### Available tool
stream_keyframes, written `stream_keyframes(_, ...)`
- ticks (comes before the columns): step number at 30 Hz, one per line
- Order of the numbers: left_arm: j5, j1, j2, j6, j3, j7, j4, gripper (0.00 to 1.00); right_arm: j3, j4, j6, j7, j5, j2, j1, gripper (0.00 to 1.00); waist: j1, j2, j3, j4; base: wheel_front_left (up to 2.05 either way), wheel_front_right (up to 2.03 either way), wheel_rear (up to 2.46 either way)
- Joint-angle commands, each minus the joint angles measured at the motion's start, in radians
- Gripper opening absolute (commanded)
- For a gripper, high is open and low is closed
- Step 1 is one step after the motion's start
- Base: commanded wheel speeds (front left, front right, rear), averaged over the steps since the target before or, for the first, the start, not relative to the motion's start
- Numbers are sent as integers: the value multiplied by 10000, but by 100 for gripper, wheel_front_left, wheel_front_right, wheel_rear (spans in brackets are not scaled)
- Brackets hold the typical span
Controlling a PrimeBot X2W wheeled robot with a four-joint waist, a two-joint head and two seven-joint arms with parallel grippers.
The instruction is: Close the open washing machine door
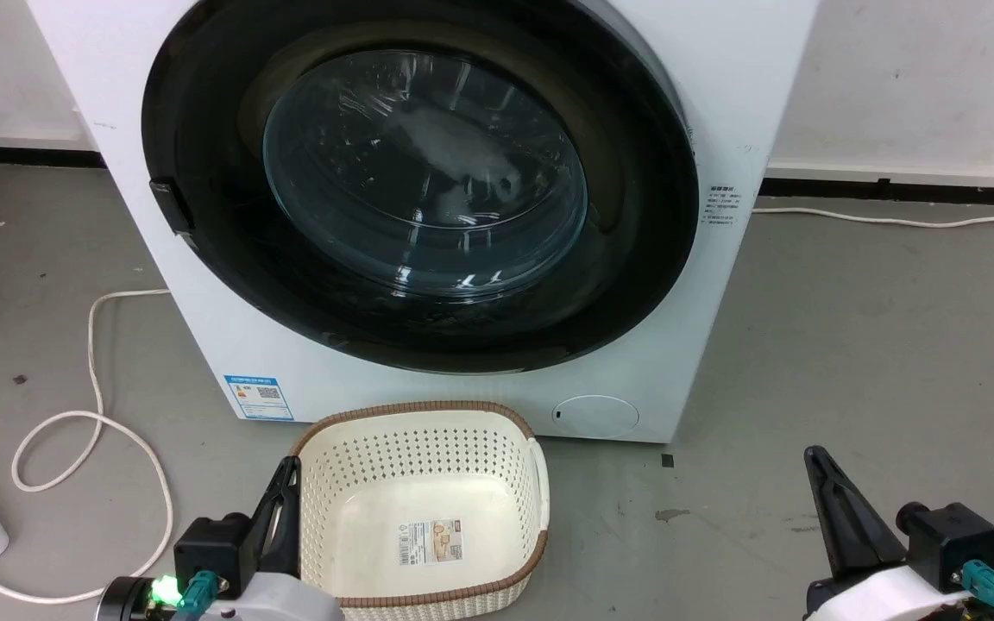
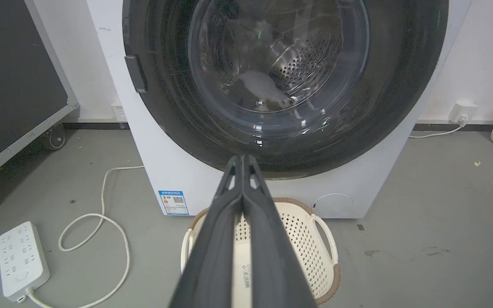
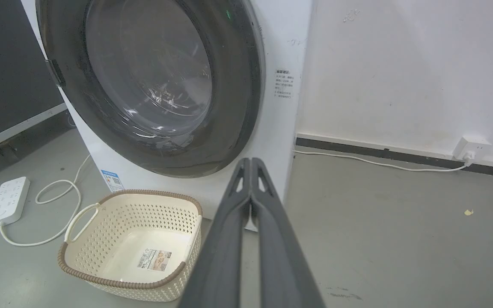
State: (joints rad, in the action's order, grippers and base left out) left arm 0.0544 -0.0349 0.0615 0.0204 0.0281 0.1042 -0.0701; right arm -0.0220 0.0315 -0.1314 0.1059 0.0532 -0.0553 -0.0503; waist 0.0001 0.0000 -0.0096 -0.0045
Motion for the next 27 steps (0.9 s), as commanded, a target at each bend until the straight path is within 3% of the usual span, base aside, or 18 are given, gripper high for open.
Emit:
stream_keyframes(1, -92, 170, -20, -41, -28, -71, 98, 0, 30, -78, 5, -83, -95, 31, 177, 0, 0, 0, 4, 2, 0, 0, 0)
stream_keyframes(27, -348, 271, -72, -133, -172, -622, 440, 0, 138, -212, 6, -637, -343, 42, 362, 0, -1, 0, 56, 27, 0, 0, 0)
